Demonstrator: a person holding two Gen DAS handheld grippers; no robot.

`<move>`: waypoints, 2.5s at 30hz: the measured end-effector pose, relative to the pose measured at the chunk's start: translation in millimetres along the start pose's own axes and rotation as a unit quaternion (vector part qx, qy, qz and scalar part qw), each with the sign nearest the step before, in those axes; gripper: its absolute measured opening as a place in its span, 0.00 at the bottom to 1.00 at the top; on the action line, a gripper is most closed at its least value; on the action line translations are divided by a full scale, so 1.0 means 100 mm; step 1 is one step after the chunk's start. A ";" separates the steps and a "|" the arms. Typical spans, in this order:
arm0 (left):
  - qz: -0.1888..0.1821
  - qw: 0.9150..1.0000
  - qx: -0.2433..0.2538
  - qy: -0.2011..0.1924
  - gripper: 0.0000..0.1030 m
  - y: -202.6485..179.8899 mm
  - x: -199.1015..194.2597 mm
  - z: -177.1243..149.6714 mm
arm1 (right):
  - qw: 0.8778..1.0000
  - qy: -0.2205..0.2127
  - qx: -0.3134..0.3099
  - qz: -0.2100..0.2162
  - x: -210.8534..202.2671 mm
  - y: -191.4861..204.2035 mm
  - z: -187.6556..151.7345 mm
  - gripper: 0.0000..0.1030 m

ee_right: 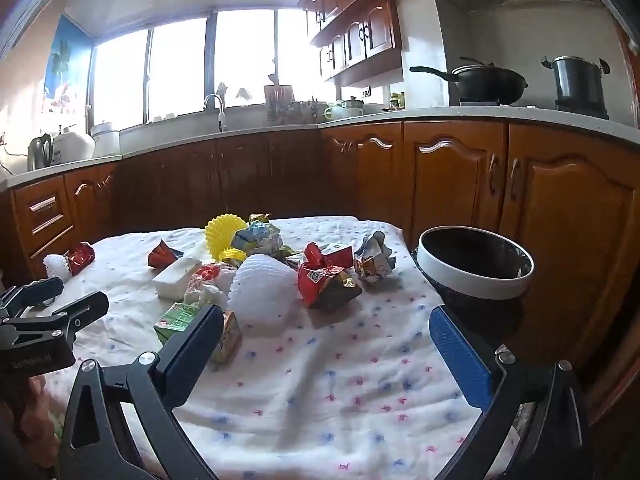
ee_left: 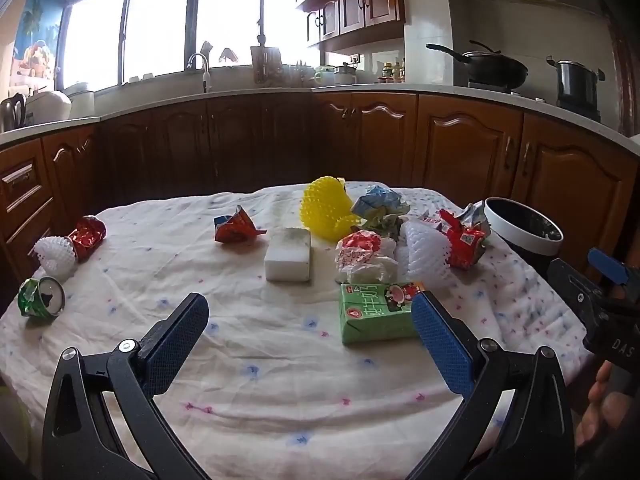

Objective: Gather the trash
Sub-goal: 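Move both tools toward the trash pile on the table, then grasp the red-and-white plastic bag with left tool while right tool grasps white foam net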

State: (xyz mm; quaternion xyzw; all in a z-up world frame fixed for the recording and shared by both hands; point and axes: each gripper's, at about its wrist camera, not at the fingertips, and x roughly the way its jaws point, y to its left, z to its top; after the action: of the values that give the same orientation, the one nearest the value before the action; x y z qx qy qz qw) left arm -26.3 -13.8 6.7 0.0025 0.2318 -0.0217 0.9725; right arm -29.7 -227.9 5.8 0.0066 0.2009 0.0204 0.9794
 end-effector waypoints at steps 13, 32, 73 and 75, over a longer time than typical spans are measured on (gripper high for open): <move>-0.002 1.000 0.001 0.001 1.00 -0.02 -0.01 0.00 | 1.000 -0.001 0.006 0.003 0.00 -0.01 -0.03 1.00; -0.009 1.000 0.000 0.006 1.00 -0.04 0.02 0.01 | 1.000 -0.004 0.014 0.007 -0.02 -0.05 -0.03 1.00; -0.071 0.991 -0.004 0.110 0.84 -0.15 0.79 0.32 | 0.985 0.098 0.092 0.104 0.69 -0.29 0.23 0.69; -0.075 0.990 0.001 0.118 0.81 -0.17 0.86 0.35 | 0.980 0.112 0.095 0.131 0.78 -0.22 0.22 0.63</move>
State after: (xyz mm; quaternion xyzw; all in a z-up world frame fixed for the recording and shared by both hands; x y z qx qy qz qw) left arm 65.4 -34.4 -0.7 -0.0113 0.3443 -0.0943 0.9341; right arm 51.6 -246.2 -5.0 0.1231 0.3077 0.1304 0.9344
